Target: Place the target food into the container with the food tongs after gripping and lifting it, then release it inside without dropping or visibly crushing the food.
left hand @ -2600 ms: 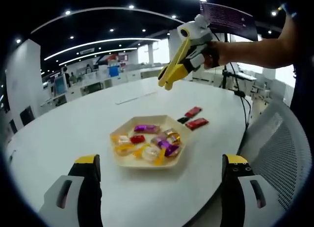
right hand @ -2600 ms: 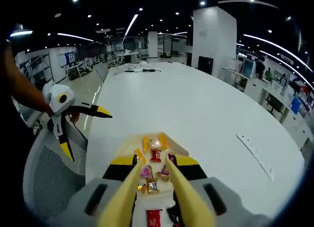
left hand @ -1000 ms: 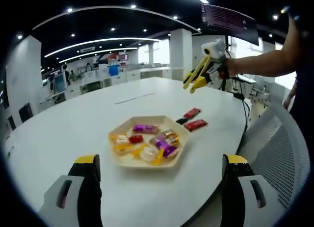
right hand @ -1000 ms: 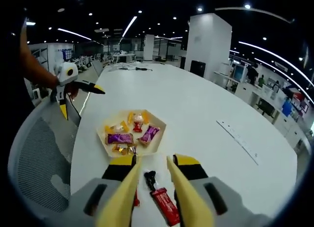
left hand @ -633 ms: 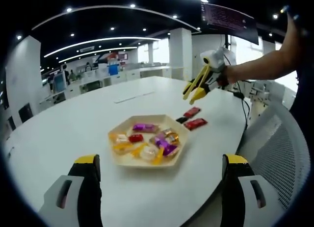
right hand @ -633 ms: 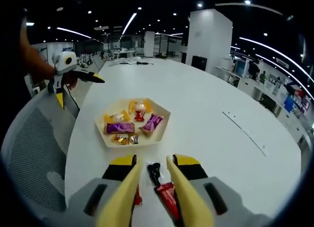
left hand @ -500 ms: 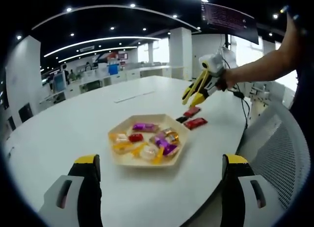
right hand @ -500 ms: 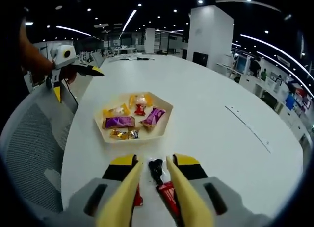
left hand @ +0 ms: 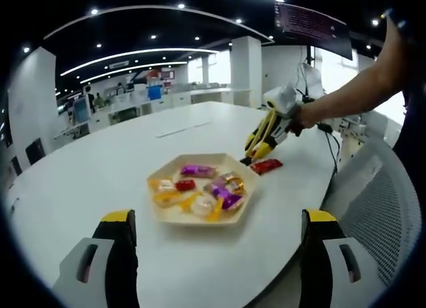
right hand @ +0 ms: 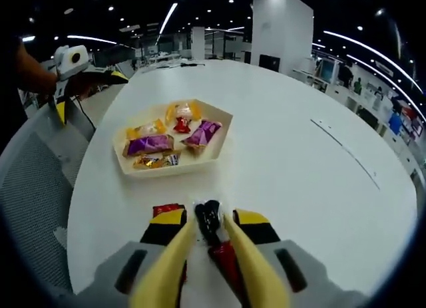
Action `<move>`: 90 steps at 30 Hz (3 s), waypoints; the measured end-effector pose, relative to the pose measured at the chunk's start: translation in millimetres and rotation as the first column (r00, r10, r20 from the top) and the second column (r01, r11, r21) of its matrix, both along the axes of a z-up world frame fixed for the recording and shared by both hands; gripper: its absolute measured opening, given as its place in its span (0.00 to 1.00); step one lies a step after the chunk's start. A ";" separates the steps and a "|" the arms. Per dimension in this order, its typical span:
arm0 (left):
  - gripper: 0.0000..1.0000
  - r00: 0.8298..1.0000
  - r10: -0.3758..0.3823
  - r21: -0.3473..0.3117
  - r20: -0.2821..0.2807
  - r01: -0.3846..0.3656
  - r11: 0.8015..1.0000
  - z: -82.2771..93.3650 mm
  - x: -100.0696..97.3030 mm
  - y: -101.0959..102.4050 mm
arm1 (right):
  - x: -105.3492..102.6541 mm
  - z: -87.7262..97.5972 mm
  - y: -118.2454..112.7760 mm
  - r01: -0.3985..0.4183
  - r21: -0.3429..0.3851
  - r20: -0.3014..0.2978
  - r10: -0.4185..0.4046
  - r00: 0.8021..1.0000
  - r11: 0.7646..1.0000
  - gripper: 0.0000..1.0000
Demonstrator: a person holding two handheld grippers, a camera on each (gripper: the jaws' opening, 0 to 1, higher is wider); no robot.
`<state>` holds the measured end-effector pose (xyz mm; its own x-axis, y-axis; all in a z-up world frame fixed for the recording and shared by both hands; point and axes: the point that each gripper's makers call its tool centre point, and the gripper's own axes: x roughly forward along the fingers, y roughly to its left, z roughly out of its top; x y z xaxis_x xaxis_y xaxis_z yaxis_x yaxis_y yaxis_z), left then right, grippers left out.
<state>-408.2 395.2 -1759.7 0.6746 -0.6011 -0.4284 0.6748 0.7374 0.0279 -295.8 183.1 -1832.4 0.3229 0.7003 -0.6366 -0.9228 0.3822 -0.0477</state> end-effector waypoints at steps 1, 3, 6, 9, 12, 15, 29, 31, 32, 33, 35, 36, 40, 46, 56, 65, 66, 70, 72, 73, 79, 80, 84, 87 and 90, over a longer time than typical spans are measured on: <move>0.99 1.000 0.001 -0.002 0.000 -0.001 1.000 0.0 0.2 0.2 | 0.5 -2.1 0.3 0.004 -0.006 -0.008 -0.004 1.000 1.000 0.26; 0.99 1.000 0.002 -0.004 0.000 -0.002 1.000 -0.1 0.7 0.7 | 2.1 -0.9 1.4 0.011 0.001 -0.012 -0.011 1.000 1.000 0.25; 0.99 1.000 -0.002 -0.002 -0.002 0.002 1.000 -0.7 0.4 0.3 | 4.1 -0.9 2.4 0.034 -0.013 -0.034 -0.034 0.999 0.999 0.21; 0.99 1.000 -0.001 -0.002 -0.001 0.001 1.000 0.0 0.3 -0.1 | 5.2 -1.7 0.0 0.081 -0.023 -0.084 -0.083 0.993 0.996 0.20; 0.99 1.000 -0.001 -0.005 -0.001 0.001 1.000 -0.1 0.7 0.2 | 7.4 0.9 0.4 0.083 -0.037 -0.074 -0.085 0.994 0.996 0.20; 0.99 1.000 -0.002 -0.001 -0.002 0.002 1.000 0.0 0.1 -0.1 | 11.3 15.9 3.3 0.098 -0.003 -0.064 -0.098 0.993 0.995 0.20; 0.99 1.000 0.001 -0.013 0.016 -0.001 1.000 3.9 0.9 0.5 | 10.5 48.8 -0.7 0.105 -0.015 -0.070 -0.106 0.992 0.994 0.20; 0.99 1.000 0.002 -0.021 0.021 -0.002 1.000 5.8 1.1 0.2 | 10.2 52.9 -0.8 0.104 -0.013 -0.064 -0.105 0.992 0.994 0.20; 0.99 1.000 0.003 -0.021 0.022 -0.002 1.000 5.5 1.3 0.7 | 11.0 53.2 -1.3 0.106 -0.013 -0.067 -0.107 0.992 0.994 0.20; 0.99 1.000 0.003 -0.021 0.021 -0.003 1.000 5.6 1.3 0.6 | 11.7 53.9 -1.9 0.111 -0.014 -0.068 -0.112 0.991 0.994 0.20; 0.99 1.000 0.004 -0.028 0.022 -0.003 1.000 7.0 1.2 0.1 | 12.7 56.7 -3.1 0.117 -0.018 -0.073 -0.118 0.990 0.993 0.20; 0.99 1.000 0.005 -0.025 0.023 -0.005 1.000 7.1 1.3 0.4 | 13.1 58.7 -3.9 0.122 -0.017 -0.080 -0.123 0.989 0.992 0.20; 0.99 1.000 0.005 -0.024 0.026 -0.004 1.000 6.9 1.4 0.1 | 14.5 70.1 -4.3 0.122 -0.019 -0.078 -0.123 0.989 0.992 0.20; 0.99 1.000 0.009 -0.026 0.028 -0.008 1.000 7.9 2.0 0.5 | 18.7 88.6 -5.3 0.116 -0.034 -0.070 -0.118 0.991 0.993 0.20; 0.99 0.999 0.008 -0.029 0.031 -0.007 1.000 8.9 1.9 0.5 | 22.3 100.9 -5.9 0.120 -0.045 -0.064 -0.123 0.990 0.992 0.20; 0.99 0.999 0.010 -0.029 0.036 -0.009 1.000 8.9 2.9 1.2 | 22.6 106.7 4.4 0.114 -0.042 -0.055 -0.116 0.992 0.993 0.20; 0.99 0.999 0.010 -0.029 0.036 -0.009 1.000 9.2 2.8 1.1 | 22.3 107.4 7.6 0.112 -0.038 -0.056 -0.114 0.992 0.993 0.20; 0.99 0.999 0.005 -0.027 0.037 -0.004 1.000 8.8 2.5 0.5 | 20.1 110.7 22.6 0.102 -0.025 -0.052 -0.103 0.993 0.994 0.20; 0.99 0.999 0.004 -0.024 0.038 -0.003 1.000 9.0 2.0 -0.2 | 18.5 111.2 30.8 0.094 -0.019 -0.055 -0.095 0.994 0.995 0.20; 0.99 0.999 0.003 -0.024 0.037 -0.002 1.000 8.9 1.9 -0.3 | 17.8 111.3 35.0 0.088 -0.017 -0.053 -0.089 0.995 0.996 0.20; 0.99 0.999 -0.003 -0.023 0.037 0.004 1.000 7.8 1.9 -0.7 | 16.6 107.5 68.6 0.039 -0.024 -0.058 -0.040 0.998 0.999 0.20; 0.99 0.999 -0.001 -0.024 0.038 0.002 1.000 8.1 2.2 -0.1 | 16.9 107.7 76.8 0.031 -0.024 -0.058 -0.032 0.998 0.999 0.20; 0.99 0.999 -0.004 -0.017 0.034 0.005 1.000 7.0 1.6 -0.4 | 18.2 110.8 100.1 0.013 -0.004 -0.061 -0.013 0.998 1.000 0.20; 0.99 0.999 -0.001 -0.022 0.036 0.002 1.000 8.3 1.5 0.0 | 18.8 105.3 119.6 -0.008 -0.006 -0.061 0.008 0.998 1.000 0.20; 0.99 0.999 0.007 -0.024 0.038 -0.007 1.000 8.9 2.5 1.2 | 18.8 98.7 131.5 -0.027 -0.013 -0.055 0.026 0.998 1.000 0.21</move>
